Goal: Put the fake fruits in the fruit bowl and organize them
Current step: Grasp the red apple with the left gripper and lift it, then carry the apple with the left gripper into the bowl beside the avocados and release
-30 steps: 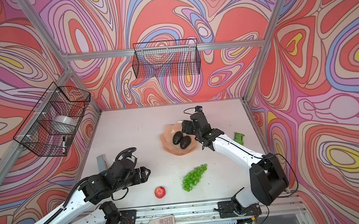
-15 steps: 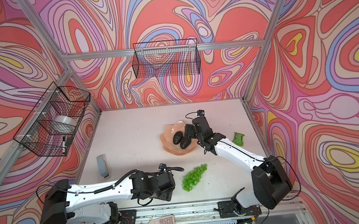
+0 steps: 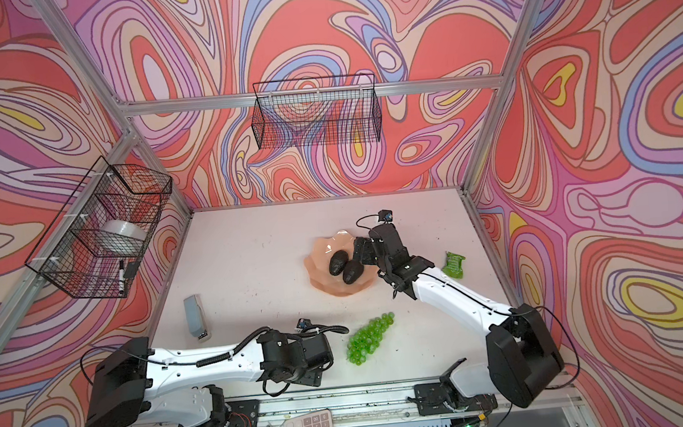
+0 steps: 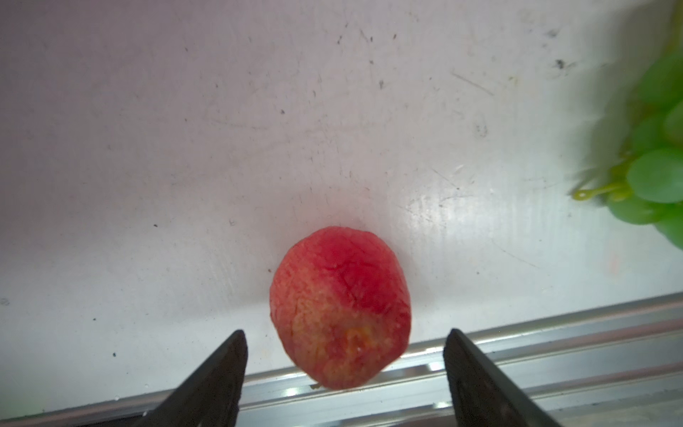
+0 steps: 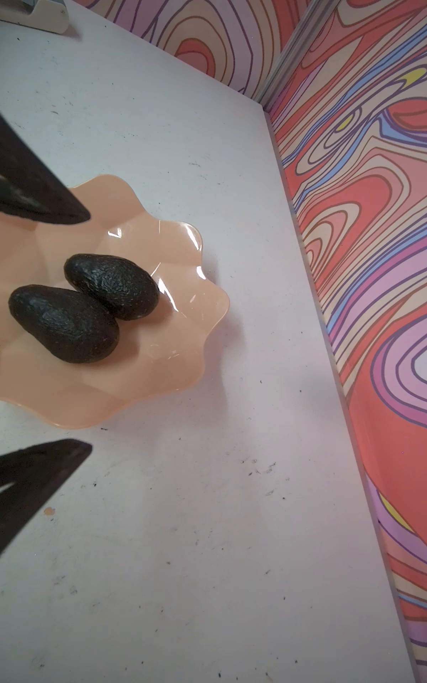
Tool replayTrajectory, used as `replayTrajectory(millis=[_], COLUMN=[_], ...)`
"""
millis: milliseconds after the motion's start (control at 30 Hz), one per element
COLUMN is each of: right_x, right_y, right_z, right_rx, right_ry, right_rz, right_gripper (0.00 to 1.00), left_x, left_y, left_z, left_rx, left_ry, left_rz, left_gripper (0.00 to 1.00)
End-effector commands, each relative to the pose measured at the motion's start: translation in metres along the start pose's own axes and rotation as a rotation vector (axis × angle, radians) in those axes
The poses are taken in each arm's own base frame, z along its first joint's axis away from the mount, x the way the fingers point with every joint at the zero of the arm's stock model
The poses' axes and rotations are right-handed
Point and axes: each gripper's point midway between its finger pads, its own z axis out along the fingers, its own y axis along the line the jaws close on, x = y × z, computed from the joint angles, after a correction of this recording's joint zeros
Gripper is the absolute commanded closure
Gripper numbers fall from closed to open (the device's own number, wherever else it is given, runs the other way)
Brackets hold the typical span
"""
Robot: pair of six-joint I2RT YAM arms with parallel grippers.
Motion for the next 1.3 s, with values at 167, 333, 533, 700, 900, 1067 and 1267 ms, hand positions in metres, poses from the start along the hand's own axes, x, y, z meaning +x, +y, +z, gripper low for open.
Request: replayTrajectory(millis=[167,333,533,700,900,1067,1267], right_x=[-0.004,-0.003,-0.002,-0.001,-0.003,0.002,0.012], right_y=[-0.002,-0.002,0.0,-0.001,-0.003,-0.01,-0.02], right_z=[-0.005,-0.004,0.0,0.002,-0.008,-0.021,-0.034], right_rx=[0.006,0.01,0.004,0.008,0.008,0.017,0.033], right_ry=[-0.02,-0.019,-0.013,-0.012,-0.016,-0.011,0.0], right_rz=[-0.003,-0.004,-0.002,0.003,0.005,0.016,0.028], right_gripper=[0.06,0.06,0.06,0.06,0.06,0.06,0.06], left_x=[-0.002,-0.02,-0.053,-0.095,-0.166,-0.225,-0.273], left_y=[0.013,0.035,0.056,0.053,0.029,0.009,-0.001], left_z=[0.01,-0.012,-0.053,-0.093,-0.11,-0.104,-0.068], left_rx=[-0.019,-0.051,0.054,0.118,0.182,0.2,0.184], left_ry=[0.009,-0.08,-0.21,-0.34,-0.392,-0.398,-0.344], left_rz=[-0.063,-0.07,-0.113,-0.078,-0.02,0.021,0.019], left_gripper=[0.38,0.53,0.57,0.56,0.55,0.55,0.55])
